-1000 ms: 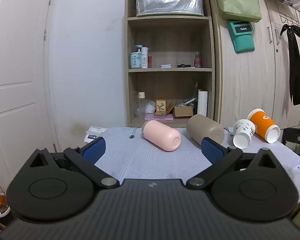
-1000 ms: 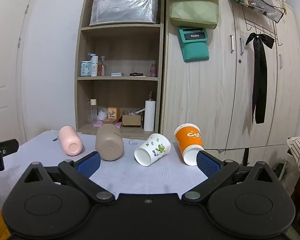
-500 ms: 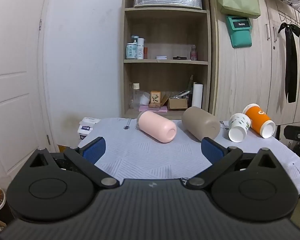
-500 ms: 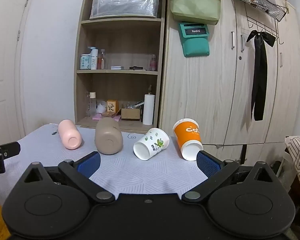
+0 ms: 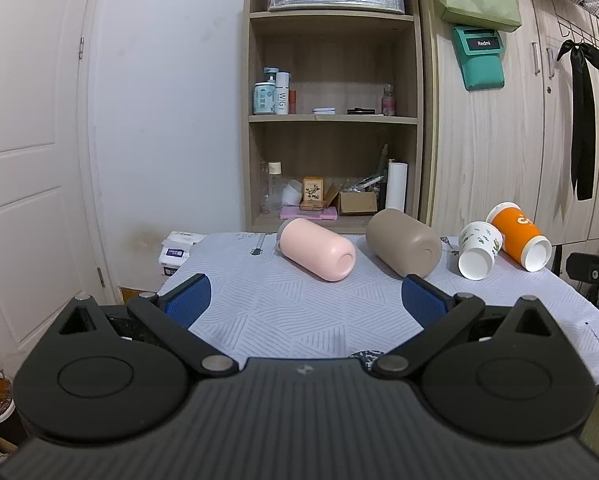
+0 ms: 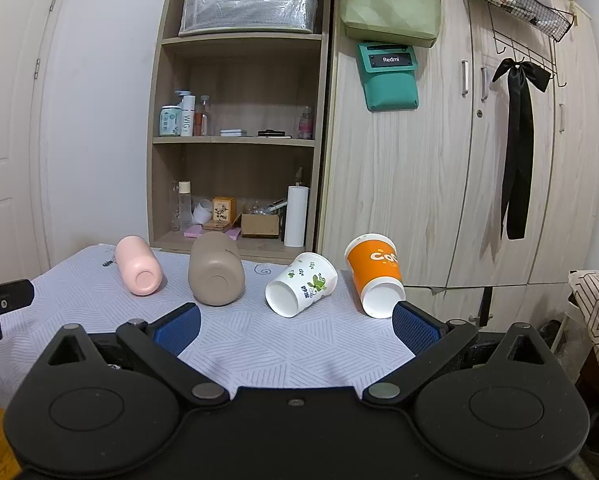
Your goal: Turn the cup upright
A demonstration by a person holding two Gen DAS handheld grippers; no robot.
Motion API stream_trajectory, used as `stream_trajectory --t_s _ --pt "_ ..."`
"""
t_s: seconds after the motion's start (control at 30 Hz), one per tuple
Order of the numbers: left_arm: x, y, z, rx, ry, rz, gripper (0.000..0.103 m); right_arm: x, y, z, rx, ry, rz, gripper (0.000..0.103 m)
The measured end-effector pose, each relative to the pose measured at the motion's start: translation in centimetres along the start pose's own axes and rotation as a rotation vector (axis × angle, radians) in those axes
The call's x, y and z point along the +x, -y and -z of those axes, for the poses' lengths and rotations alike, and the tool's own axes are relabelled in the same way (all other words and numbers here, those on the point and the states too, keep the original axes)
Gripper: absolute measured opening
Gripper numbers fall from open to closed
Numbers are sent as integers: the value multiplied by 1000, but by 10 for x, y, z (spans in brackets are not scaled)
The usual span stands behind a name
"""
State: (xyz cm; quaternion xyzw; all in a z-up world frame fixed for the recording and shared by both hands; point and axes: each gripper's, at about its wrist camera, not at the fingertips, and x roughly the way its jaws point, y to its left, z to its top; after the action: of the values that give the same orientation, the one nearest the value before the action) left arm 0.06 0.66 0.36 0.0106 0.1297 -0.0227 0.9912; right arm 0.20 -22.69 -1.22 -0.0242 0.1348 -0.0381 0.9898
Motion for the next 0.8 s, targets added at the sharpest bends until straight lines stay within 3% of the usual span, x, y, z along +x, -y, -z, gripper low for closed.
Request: stream_trajectory --t_s 0.13,0.8 --pt "1 -2 0 -3 -13 26 103 0 0 -1 -7 2 11 103" --pt "-2 -7 1 -6 -22 12 103 -2 -1 -2 -12 5 -10 103"
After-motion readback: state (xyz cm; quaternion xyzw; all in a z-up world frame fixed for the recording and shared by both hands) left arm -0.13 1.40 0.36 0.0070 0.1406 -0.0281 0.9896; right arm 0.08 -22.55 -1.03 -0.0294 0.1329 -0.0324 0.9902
